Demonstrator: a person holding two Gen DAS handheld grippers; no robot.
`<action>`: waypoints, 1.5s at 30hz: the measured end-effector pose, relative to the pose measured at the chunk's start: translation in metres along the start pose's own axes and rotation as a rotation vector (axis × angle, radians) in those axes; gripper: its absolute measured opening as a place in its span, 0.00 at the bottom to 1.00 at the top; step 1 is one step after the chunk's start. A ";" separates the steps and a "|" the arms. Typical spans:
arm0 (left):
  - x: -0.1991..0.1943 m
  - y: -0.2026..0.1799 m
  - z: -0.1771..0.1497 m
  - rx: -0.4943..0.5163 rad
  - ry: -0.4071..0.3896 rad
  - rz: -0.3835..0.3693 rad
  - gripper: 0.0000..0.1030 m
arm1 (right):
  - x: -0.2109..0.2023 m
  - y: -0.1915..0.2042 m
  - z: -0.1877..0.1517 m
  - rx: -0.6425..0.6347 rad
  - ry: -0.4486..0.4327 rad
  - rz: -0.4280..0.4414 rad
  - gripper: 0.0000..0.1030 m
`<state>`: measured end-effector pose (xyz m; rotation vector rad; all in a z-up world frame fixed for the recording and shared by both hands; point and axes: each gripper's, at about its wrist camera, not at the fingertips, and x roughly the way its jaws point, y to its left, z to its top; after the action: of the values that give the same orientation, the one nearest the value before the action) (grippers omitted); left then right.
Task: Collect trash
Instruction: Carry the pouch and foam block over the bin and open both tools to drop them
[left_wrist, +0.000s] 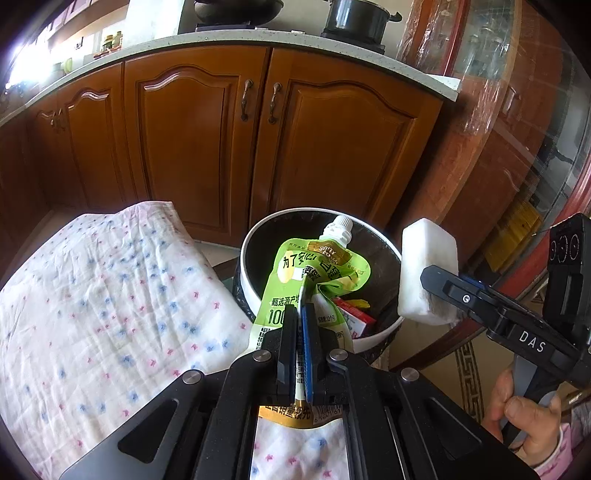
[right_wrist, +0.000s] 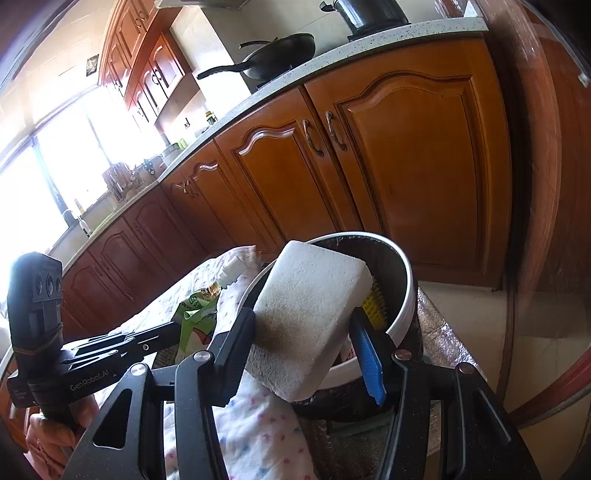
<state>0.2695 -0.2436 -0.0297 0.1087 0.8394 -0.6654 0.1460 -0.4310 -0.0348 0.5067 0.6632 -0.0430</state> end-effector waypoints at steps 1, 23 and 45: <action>0.003 0.001 0.002 0.000 0.001 0.003 0.01 | 0.001 -0.001 0.002 -0.004 0.000 -0.003 0.52; 0.070 -0.014 0.049 0.063 0.068 0.052 0.01 | 0.032 -0.011 0.021 -0.051 0.053 -0.052 0.52; 0.096 -0.027 0.055 0.121 0.105 0.051 0.02 | 0.061 -0.016 0.022 -0.085 0.151 -0.068 0.54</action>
<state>0.3355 -0.3323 -0.0566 0.2758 0.8936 -0.6667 0.2034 -0.4482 -0.0635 0.4080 0.8265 -0.0410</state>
